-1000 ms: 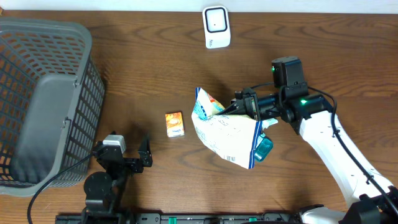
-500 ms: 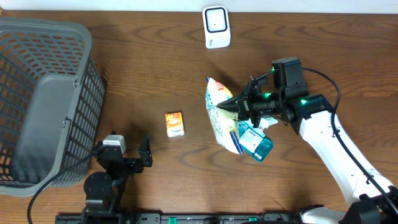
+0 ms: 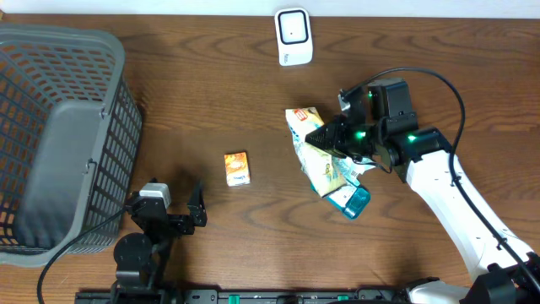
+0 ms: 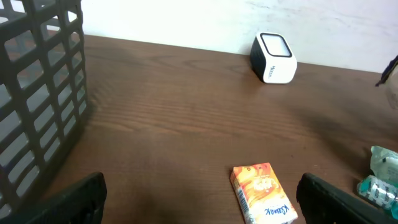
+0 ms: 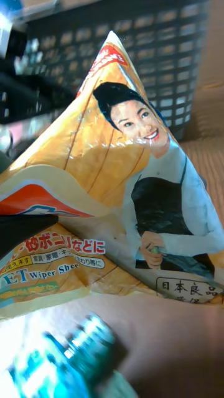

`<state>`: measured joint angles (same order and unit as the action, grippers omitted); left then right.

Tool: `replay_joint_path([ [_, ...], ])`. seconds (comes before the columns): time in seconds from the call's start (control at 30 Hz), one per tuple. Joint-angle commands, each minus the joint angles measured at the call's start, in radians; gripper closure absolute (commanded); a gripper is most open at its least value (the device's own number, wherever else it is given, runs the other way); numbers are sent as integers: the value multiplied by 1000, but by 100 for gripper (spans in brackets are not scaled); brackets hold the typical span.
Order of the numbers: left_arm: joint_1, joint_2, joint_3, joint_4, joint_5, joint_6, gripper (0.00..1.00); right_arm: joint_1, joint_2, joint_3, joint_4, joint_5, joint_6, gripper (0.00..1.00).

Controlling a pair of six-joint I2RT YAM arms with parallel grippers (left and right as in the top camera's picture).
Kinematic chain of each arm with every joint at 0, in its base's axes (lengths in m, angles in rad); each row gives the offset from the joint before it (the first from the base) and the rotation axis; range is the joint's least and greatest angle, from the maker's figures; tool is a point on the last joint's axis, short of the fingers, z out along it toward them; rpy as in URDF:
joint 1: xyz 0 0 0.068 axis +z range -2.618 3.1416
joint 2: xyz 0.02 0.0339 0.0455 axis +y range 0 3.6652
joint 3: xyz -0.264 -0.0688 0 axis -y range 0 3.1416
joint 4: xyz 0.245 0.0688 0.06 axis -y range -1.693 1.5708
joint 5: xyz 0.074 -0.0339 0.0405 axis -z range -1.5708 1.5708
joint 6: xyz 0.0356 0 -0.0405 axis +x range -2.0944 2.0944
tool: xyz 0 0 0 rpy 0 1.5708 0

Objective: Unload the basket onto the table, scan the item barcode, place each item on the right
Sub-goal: 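Carry the snack bag with the right gripper up to the white scanner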

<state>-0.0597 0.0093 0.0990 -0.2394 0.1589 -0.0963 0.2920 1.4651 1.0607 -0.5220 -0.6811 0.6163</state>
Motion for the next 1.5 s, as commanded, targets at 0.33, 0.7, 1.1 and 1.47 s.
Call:
replay_joint_path([
  [0.33, 2, 2, -13, -36, 13, 17, 2, 122, 39, -2, 328, 575, -371, 99],
  [0.7, 2, 2, -13, -36, 13, 17, 2, 147, 301, -2, 1026, 793, -408, 99],
  [1.1, 2, 2, -13, -36, 13, 17, 2, 147, 571, 179, 1301, 770, -416, 98],
  [1.47, 2, 2, -13, -36, 13, 17, 2, 135, 977, 895, 898, 690, -440, 99],
])
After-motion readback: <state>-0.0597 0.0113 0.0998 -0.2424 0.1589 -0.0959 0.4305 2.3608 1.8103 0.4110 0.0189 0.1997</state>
